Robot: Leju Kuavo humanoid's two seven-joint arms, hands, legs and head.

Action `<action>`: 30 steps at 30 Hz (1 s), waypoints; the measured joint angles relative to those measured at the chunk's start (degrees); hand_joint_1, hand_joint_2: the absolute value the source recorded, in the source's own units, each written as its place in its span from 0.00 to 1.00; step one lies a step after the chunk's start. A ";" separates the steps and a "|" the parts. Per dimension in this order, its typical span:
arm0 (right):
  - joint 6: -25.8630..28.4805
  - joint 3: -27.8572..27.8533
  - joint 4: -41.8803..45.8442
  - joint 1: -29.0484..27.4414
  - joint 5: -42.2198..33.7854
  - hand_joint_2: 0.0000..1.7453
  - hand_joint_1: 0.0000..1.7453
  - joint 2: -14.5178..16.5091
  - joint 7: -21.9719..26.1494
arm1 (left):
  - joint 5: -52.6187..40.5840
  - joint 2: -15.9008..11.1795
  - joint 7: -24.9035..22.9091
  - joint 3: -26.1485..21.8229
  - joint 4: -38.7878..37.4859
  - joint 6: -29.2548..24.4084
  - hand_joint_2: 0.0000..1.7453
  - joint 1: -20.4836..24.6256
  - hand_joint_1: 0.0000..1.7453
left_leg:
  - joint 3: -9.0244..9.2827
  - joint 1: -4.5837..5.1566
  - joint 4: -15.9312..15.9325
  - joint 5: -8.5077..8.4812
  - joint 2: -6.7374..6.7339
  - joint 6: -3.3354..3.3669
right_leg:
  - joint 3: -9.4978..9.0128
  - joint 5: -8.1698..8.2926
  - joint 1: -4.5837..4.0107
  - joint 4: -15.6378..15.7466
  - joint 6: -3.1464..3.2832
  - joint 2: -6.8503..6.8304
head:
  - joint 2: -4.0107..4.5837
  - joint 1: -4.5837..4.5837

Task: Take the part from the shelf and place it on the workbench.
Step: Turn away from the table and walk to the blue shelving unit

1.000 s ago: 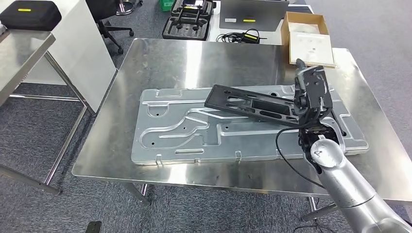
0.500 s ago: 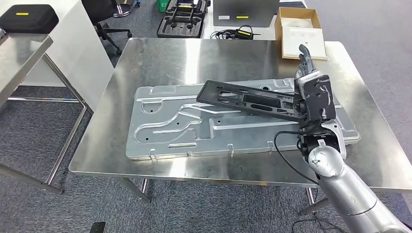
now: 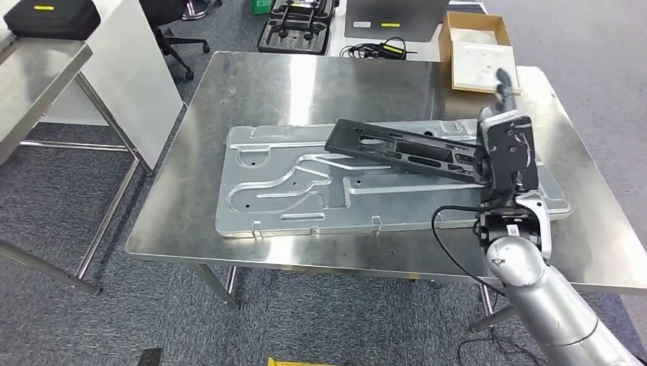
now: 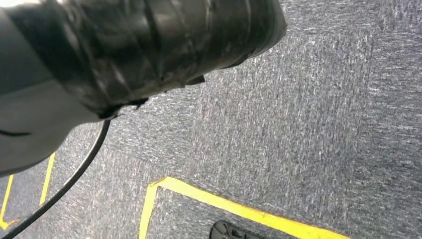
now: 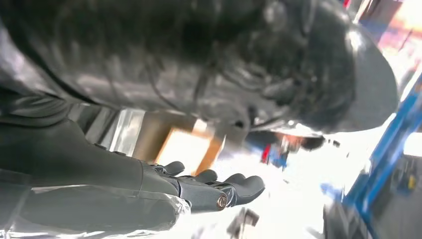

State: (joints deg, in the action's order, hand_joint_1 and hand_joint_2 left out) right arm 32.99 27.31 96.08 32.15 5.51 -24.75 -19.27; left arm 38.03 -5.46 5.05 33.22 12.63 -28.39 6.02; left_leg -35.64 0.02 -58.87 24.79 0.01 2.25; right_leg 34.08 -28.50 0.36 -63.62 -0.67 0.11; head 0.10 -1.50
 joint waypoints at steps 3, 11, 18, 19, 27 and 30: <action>3.28 -0.10 0.24 0.04 5.77 0.00 0.00 0.10 -2.64 | 0.00 0.15 -0.10 0.01 0.00 0.21 0.00 0.03 0.00 | -0.44 0.19 -0.16 -0.49 0.00 -0.89 | -1.74 0.88 -0.45 3.97 0.62 0.01 | 0.00 -0.05; 6.27 -2.13 1.61 -1.45 16.05 0.00 0.00 2.12 0.47 | -0.20 0.41 -0.14 0.14 0.00 0.57 0.00 -0.02 0.00 | -6.20 -0.46 -15.10 8.68 0.11 -3.25 | -0.05 3.13 0.21 4.64 2.20 -0.16 | 0.01 -0.40; 6.30 -4.26 2.68 -2.57 17.37 0.00 0.00 3.48 1.73 | -0.32 0.56 0.01 0.39 0.00 0.58 0.00 0.18 0.00 | 3.52 -0.23 0.30 3.32 0.23 -2.11 | 1.17 4.03 -0.01 4.14 0.93 -0.08 | -0.01 -0.33; 6.30 -4.61 2.75 -2.67 17.45 0.00 0.00 3.76 2.05 | -0.32 0.59 0.01 0.54 0.00 0.58 0.00 0.16 0.00 | 3.44 -0.15 0.45 3.01 0.23 -1.71 | 1.24 4.26 -0.02 4.21 0.58 -0.06 | 0.00 -0.31; 6.33 -7.69 3.73 -4.26 15.32 0.00 0.00 4.99 3.86 | -0.21 0.80 -0.01 1.07 0.00 0.58 0.00 0.05 0.00 | 2.31 -0.39 1.23 1.18 -0.06 0.05 | 6.89 -4.05 0.23 -10.80 -0.69 -0.04 | -0.01 -0.07; 6.11 -7.73 4.10 -4.41 12.71 0.00 0.00 4.93 3.33 | -0.06 0.80 0.00 1.15 0.00 0.50 0.00 0.03 0.00 | 1.89 -0.32 0.81 1.01 -0.05 -0.20 | 1.61 0.17 0.22 -2.26 -0.34 -0.06 | -0.01 -0.07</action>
State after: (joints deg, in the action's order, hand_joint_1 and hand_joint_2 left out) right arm 39.10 19.58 100.18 27.74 18.22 -19.81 -15.94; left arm 37.97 -4.66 5.05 34.37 12.63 -27.88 6.05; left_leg -33.75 -0.30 -58.07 25.80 -0.04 2.04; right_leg 35.69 -28.33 0.57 -65.88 -1.01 0.05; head 0.09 -1.56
